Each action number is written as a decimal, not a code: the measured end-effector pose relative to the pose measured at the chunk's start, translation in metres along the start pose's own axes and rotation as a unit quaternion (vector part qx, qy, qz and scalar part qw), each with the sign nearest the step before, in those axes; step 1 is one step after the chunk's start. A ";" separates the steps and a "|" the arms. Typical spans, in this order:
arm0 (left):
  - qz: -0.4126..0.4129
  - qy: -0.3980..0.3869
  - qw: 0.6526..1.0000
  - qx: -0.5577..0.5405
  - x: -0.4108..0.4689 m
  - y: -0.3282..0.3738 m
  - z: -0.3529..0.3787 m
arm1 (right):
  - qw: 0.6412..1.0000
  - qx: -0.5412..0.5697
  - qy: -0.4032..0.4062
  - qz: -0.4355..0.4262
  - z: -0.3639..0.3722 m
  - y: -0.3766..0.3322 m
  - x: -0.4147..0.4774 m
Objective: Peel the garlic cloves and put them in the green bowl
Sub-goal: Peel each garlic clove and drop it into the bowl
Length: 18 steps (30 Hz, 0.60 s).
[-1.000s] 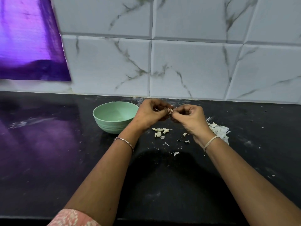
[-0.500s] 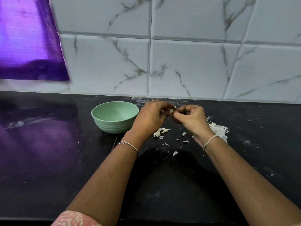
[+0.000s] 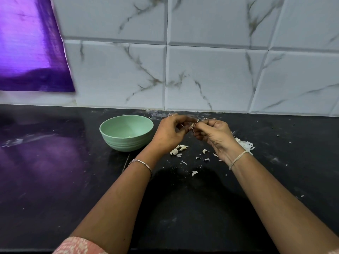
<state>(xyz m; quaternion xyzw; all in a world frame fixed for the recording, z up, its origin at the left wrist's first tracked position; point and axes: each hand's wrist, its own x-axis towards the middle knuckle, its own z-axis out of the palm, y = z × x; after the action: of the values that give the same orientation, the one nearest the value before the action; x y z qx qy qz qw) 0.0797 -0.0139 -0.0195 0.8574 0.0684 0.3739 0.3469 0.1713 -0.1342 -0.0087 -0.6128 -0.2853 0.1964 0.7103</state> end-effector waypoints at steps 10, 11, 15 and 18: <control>-0.011 -0.018 0.999 0.038 -0.002 -0.002 0.000 | 0.999 -0.037 0.009 -0.001 0.000 0.002 -0.001; -0.013 -0.017 0.999 0.038 -0.002 -0.002 0.000 | 0.999 -0.038 0.007 -0.003 0.000 0.002 -0.001; -0.017 -0.020 0.999 0.026 0.000 -0.003 0.001 | 0.999 -0.041 0.000 -0.011 -0.003 0.003 -0.001; -0.025 -0.015 1.000 0.009 0.000 -0.004 0.003 | 0.999 -0.045 -0.004 -0.015 -0.004 0.004 0.000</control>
<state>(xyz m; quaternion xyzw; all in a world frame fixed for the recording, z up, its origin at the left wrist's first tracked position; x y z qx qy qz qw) 0.0821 -0.0126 -0.0239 0.8640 0.0879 0.3514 0.3497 0.1739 -0.1370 -0.0128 -0.6393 -0.3059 0.1751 0.6834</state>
